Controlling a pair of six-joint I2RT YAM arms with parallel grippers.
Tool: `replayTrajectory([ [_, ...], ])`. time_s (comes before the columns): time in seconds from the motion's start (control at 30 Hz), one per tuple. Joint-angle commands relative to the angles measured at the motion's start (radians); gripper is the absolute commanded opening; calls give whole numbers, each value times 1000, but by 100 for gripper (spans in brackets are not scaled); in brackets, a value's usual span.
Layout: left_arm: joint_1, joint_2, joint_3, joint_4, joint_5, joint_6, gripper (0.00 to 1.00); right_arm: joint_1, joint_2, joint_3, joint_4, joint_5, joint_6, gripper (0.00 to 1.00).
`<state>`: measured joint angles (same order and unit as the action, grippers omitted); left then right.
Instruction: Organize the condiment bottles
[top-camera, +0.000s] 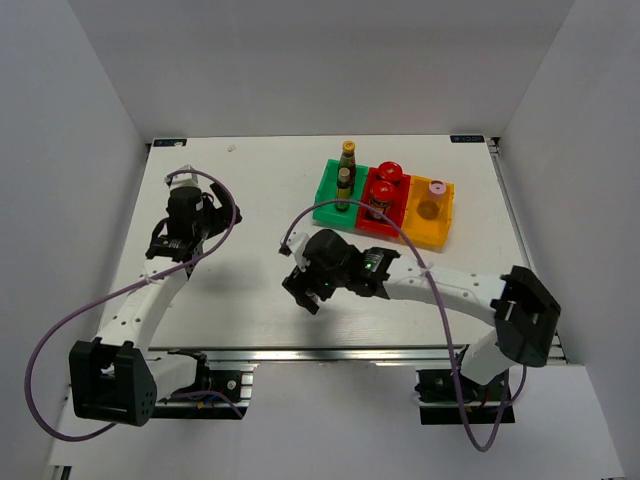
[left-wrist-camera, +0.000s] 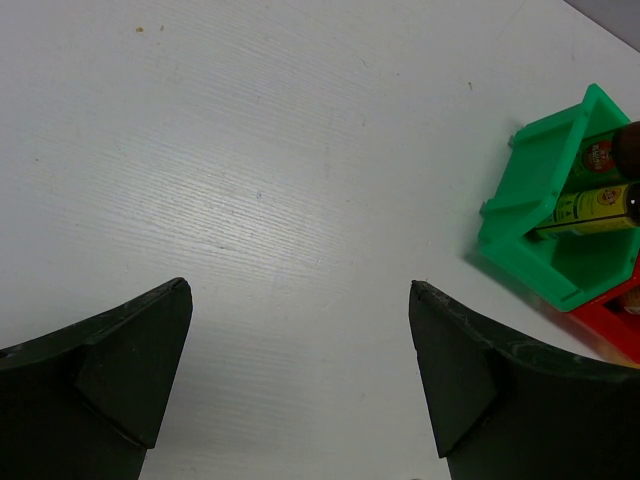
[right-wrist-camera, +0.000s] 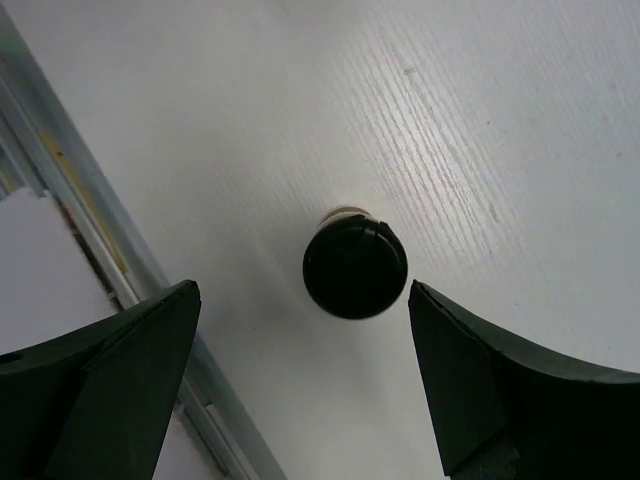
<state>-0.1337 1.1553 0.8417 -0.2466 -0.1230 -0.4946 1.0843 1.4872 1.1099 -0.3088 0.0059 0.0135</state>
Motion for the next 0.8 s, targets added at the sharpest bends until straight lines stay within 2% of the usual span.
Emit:
replayTrajectory([
  [0.0, 3, -43, -15, 20, 17, -2, 98, 14, 70, 60, -3, 84, -32, 89],
  [0.2, 3, -45, -18, 18, 10, -2, 98, 34, 148, 84, 0, 278, 5, 89],
  [0.37, 3, -39, -16, 20, 6, -1, 98, 34, 166, 77, 17, 238, 23, 88],
  [0.5, 3, -34, -18, 23, 6, -2, 98, 35, 176, 79, 36, 159, 31, 82],
  [0.67, 3, -29, -15, 18, 5, -2, 98, 35, 191, 97, 7, 131, 36, 64],
  [0.7, 3, -29, -15, 18, 5, -2, 98, 35, 189, 96, 2, 134, 40, 56],
  [0.77, 3, -31, -16, 21, 5, -2, 98, 35, 180, 91, 10, 131, 45, 48],
])
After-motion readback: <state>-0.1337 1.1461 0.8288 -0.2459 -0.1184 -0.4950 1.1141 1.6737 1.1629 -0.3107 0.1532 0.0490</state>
